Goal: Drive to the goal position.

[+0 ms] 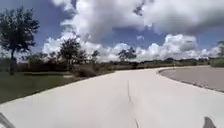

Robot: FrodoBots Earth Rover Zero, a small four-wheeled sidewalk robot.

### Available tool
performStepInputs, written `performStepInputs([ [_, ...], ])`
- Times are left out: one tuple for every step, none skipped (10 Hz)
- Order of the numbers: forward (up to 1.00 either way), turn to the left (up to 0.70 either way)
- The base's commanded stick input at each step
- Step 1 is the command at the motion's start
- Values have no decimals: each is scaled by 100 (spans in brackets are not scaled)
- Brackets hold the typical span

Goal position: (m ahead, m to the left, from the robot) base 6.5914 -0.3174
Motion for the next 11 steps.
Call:
performStepInputs([
  [85,0],
  [85,0],
  [85,0],
  [85,0],
  [85,0],
  [85,0],
  [85,0],
  [85,0],
  [85,0],
  [85,0],
  [85,0],
])
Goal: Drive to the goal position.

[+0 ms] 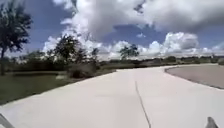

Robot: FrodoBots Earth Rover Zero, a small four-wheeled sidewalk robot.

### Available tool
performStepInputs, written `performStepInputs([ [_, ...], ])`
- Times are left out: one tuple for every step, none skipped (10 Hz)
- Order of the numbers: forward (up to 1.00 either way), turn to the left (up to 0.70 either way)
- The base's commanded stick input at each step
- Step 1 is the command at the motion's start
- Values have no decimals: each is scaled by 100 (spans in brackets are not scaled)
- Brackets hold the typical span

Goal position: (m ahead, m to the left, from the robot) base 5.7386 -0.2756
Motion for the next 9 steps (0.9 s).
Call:
performStepInputs([
  [85,0],
  [85,0],
  [85,0],
  [85,0],
  [85,0],
  [85,0],
  [85,0],
  [85,0],
  [85,0],
])
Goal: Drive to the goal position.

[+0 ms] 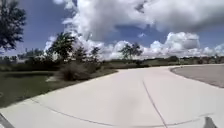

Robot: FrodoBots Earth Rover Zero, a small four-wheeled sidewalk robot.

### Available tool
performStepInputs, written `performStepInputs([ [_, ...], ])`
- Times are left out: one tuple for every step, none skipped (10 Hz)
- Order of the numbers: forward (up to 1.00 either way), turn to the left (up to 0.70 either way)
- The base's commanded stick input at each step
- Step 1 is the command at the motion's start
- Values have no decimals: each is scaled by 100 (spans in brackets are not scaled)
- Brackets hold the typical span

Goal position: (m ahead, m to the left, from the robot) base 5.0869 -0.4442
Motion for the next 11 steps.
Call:
performStepInputs([
  [85,0],
  [85,0],
  [85,-5],
  [85,-34],
  [85,-34],
  [85,-34],
  [85,-34],
  [85,-34],
  [85,-21],
  [85,0],
  [85,0],
])
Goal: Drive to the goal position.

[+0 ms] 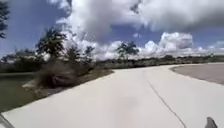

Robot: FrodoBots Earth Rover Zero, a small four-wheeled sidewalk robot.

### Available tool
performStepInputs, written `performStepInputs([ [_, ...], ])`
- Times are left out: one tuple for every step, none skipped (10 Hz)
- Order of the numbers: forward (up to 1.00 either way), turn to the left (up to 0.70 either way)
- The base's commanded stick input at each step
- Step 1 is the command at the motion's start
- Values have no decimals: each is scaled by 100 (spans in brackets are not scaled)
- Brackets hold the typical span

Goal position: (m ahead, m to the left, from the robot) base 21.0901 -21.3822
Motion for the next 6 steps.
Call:
performStepInputs([
  [85,0],
  [85,0],
  [85,0],
  [85,0],
  [85,0],
  [85,-22],
])
